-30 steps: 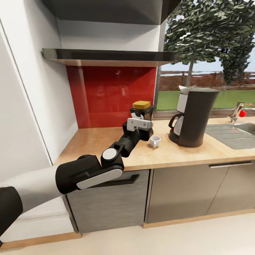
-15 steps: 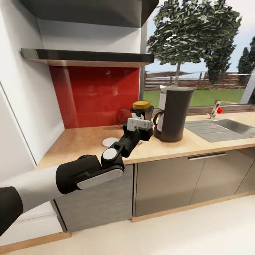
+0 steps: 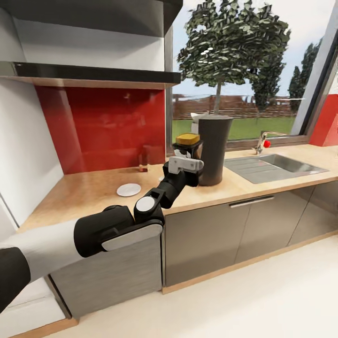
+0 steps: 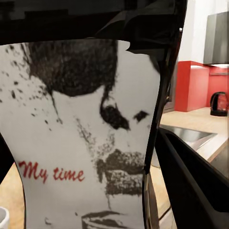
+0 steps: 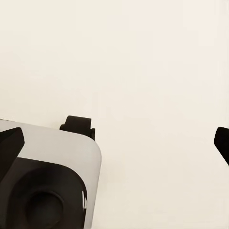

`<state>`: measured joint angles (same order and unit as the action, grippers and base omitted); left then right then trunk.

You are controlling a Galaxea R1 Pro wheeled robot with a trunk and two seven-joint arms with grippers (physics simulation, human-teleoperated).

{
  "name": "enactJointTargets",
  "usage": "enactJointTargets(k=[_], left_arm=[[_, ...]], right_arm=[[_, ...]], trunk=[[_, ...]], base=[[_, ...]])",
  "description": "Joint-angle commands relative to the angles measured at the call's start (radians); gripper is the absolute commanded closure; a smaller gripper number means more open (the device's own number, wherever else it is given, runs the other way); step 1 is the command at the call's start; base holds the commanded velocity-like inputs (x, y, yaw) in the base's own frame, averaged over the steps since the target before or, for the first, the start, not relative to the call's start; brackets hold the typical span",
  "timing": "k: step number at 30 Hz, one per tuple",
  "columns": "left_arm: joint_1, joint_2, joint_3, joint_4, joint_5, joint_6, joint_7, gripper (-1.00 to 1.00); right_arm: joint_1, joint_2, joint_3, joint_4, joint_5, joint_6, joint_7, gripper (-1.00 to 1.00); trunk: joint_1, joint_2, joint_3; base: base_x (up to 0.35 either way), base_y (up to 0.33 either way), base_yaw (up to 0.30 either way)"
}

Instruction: Set up a coffee station on the kitchen countertop: keep the coffee maker on the countertop, move the bottle of coffee from the kitchen shelf to the counter next to the coffee maker, place a paper coffee filter on top of the coffee maker, put the saucer next to the coffee maker with the coffee cup on the saucer, and place the electric kettle next to the coffee maker.

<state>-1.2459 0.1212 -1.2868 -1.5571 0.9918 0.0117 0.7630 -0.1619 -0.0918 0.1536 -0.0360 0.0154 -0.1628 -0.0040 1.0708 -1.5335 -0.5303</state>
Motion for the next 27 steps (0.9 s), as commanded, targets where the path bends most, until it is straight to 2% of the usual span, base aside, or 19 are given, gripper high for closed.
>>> enactJointTargets(k=[1, 9, 20, 27], left_arm=[[-0.002, 0.000, -0.002, -0.001, 0.002, 0.002, 0.004, 1.00], [-0.001, 0.001, -0.002, -0.001, 0.002, 0.002, 0.004, 1.00], [-0.001, 0.001, -0.002, -0.001, 0.002, 0.002, 0.004, 1.00], [-0.001, 0.001, -0.002, -0.001, 0.002, 0.002, 0.004, 1.00]], right_arm=[[-0.001, 0.000, 0.004, 0.001, 0.002, -0.003, 0.000, -1.00], [-0.001, 0.000, 0.004, 0.001, 0.002, -0.003, -0.001, -1.00], [-0.001, 0.000, 0.004, 0.001, 0.002, -0.003, -0.001, -1.00], [-0.001, 0.000, 0.003, 0.001, 0.001, -0.003, -0.001, -1.00]], trunk=[[0.000, -0.001, -0.001], [0.000, -0.001, -0.001], [0.000, -0.001, -0.001], [0.000, -0.001, -0.001]], base=[[0.177, -0.056, -0.037], [0.214, -0.076, -0.011], [0.020, -0.007, -0.001], [0.000, 0.000, -0.099]])
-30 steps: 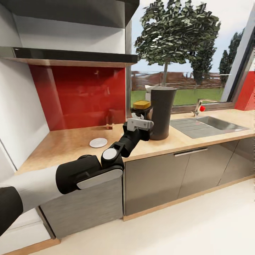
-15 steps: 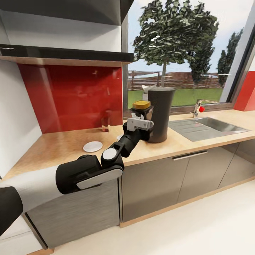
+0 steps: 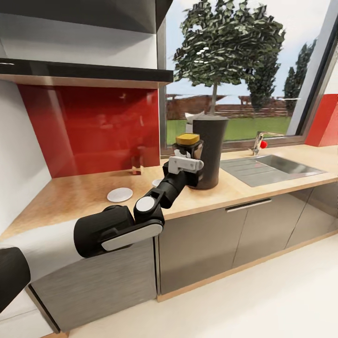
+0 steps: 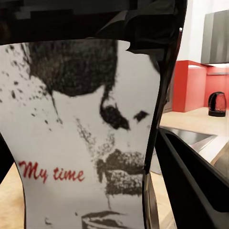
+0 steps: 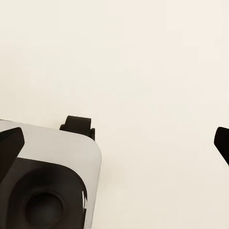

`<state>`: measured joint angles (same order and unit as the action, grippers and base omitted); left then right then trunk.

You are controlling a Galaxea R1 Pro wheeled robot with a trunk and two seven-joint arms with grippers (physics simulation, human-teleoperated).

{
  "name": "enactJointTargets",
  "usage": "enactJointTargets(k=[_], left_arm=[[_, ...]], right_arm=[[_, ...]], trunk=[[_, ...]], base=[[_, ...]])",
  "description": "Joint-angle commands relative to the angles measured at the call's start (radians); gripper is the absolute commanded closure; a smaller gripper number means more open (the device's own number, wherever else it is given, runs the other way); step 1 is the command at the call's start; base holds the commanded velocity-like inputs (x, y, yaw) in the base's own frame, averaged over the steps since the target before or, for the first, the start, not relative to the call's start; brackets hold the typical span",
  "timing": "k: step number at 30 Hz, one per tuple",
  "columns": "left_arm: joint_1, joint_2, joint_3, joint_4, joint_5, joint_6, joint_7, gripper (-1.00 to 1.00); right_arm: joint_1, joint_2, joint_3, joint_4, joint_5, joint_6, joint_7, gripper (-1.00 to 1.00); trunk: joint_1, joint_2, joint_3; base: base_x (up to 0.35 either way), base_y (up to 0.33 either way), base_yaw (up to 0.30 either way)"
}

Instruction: Set up a coffee station on the kitchen countertop: keep the coffee maker on the countertop, move the bottle of coffee from the kitchen shelf to the counter next to the coffee maker, place a paper coffee filter on top of the coffee maker, put the saucer next to the coffee maker with the coffee cup on the saucer, and place the electric kettle next to the coffee maker.

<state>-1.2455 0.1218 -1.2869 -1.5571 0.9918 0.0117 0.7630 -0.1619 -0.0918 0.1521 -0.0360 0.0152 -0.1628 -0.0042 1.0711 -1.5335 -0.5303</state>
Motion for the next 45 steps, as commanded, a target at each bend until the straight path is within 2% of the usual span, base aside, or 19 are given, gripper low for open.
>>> enactJointTargets(k=[1, 7, 45], left_arm=[[-0.002, 0.000, -0.002, -0.001, 0.002, 0.002, 0.004, 1.00], [-0.002, 0.000, -0.002, -0.001, 0.002, 0.002, 0.004, 1.00], [-0.002, 0.000, -0.002, -0.001, 0.002, 0.002, 0.004, 1.00]], right_arm=[[-0.001, 0.000, 0.004, 0.001, 0.001, -0.003, 0.000, -1.00], [-0.001, 0.000, 0.004, 0.001, 0.001, -0.003, 0.001, -1.00], [-0.001, 0.000, 0.006, 0.001, 0.002, -0.003, 0.001, -1.00]], trunk=[[0.000, -0.001, -0.001], [0.000, -0.001, -0.001], [0.000, -0.001, -0.001]], base=[[0.000, 0.000, -0.013], [0.000, 0.000, -0.048], [0.000, 0.000, -0.253]])
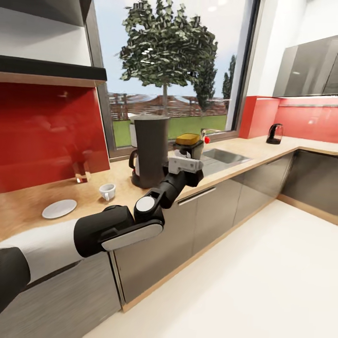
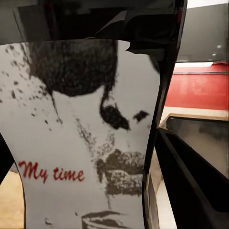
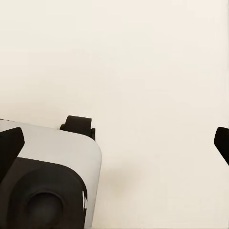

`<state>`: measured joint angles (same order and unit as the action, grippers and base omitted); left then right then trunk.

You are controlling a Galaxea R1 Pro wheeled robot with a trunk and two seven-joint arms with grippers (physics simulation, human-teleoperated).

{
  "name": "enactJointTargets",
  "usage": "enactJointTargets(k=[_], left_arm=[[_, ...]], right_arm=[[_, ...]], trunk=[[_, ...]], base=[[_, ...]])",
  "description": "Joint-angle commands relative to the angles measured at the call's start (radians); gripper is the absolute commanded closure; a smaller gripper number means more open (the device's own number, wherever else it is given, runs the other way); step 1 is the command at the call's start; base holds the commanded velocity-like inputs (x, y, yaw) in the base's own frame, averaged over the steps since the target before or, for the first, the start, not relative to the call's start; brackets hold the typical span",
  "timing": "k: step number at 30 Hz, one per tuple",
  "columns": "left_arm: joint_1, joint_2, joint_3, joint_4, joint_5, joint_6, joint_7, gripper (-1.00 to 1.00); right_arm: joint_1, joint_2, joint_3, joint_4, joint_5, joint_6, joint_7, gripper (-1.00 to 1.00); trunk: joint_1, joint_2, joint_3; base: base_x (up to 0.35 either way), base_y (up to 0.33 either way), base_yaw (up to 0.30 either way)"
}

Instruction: Set up a coffee station on the kitchen countertop: keep the coffee maker on the countertop, move the bottle of coffee from the kitchen shelf to the counter next to the coffee maker, place a paper coffee filter on top of the coffee maker, put the saucer next to the coffee maker with the coffee cup on the saucer, and place the electric kettle next to the coffee maker.

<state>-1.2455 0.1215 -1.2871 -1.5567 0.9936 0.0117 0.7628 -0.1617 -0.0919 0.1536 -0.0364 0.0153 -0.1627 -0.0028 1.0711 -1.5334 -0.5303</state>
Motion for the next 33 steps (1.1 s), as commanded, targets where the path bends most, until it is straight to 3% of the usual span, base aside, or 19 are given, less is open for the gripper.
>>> enactJointTargets(k=[1, 10, 33], left_arm=[[-0.002, 0.000, -0.001, -0.002, 0.000, 0.002, 0.004, 1.00], [-0.002, 0.001, -0.001, -0.002, 0.000, 0.002, 0.004, 1.00], [-0.002, 0.001, -0.001, -0.002, 0.000, 0.002, 0.006, 1.00]], right_arm=[[-0.001, 0.000, 0.004, 0.001, 0.002, -0.003, 0.000, -1.00], [-0.001, 0.000, 0.004, 0.001, 0.002, -0.003, 0.000, -1.00], [-0.001, 0.000, 0.004, 0.001, 0.002, -0.003, 0.000, -1.00]], trunk=[[0.000, -0.001, -0.001], [0.000, -0.001, -0.001], [0.000, -0.001, -0.001]], base=[[0.000, 0.000, -0.255], [0.030, -0.022, -0.220], [0.252, -0.221, -0.007]])
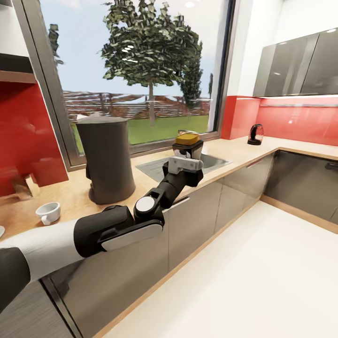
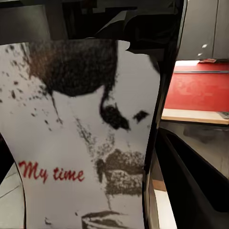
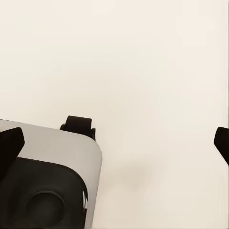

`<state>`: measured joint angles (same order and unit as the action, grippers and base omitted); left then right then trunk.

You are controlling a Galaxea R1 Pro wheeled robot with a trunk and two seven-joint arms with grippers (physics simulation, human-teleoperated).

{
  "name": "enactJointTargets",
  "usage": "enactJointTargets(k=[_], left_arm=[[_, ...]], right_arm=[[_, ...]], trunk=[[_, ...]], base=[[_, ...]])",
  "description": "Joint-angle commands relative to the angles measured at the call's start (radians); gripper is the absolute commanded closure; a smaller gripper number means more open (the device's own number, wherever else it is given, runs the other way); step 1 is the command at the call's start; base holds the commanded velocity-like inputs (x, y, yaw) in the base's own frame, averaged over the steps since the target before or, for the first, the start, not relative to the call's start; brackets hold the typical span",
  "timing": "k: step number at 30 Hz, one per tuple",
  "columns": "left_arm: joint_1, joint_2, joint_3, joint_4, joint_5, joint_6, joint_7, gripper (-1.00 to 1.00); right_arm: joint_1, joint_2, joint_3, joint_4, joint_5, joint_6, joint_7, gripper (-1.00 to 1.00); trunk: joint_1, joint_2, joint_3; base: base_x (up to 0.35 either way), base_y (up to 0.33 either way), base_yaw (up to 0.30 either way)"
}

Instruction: Set up a coffee station on the kitchen countertop: keep the coffee maker on the countertop, move the bottle of coffee from the kitchen shelf to the counter next to the coffee maker, place a paper coffee filter on top of the coffee maker, put the saucer next to the coffee maker with the coffee cup on the saucer, and place the electric kettle next to the coffee maker.

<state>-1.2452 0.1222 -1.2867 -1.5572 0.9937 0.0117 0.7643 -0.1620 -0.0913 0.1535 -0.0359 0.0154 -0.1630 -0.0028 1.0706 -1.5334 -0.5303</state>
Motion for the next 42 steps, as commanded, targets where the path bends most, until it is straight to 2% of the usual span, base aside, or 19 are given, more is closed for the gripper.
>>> enactJointTargets(k=[1, 33, 42], left_arm=[[-0.002, 0.000, -0.002, -0.001, 0.000, 0.002, 0.004, 1.00], [-0.002, 0.000, -0.002, -0.001, 0.000, 0.002, 0.004, 1.00], [-0.002, 0.000, -0.002, -0.001, 0.000, 0.002, 0.004, 1.00]], right_arm=[[-0.001, 0.000, 0.004, 0.001, 0.002, -0.003, 0.000, -1.00], [-0.001, 0.001, 0.004, 0.002, 0.002, -0.003, 0.000, -1.00], [-0.001, 0.001, 0.004, 0.002, 0.002, -0.003, -0.002, -1.00]], trunk=[[0.000, -0.001, -0.001], [0.000, -0.001, -0.001], [0.000, -0.001, -0.001]], base=[[0.259, -0.241, 0.000], [0.243, -0.251, 0.002], [0.171, -0.250, 0.201]])
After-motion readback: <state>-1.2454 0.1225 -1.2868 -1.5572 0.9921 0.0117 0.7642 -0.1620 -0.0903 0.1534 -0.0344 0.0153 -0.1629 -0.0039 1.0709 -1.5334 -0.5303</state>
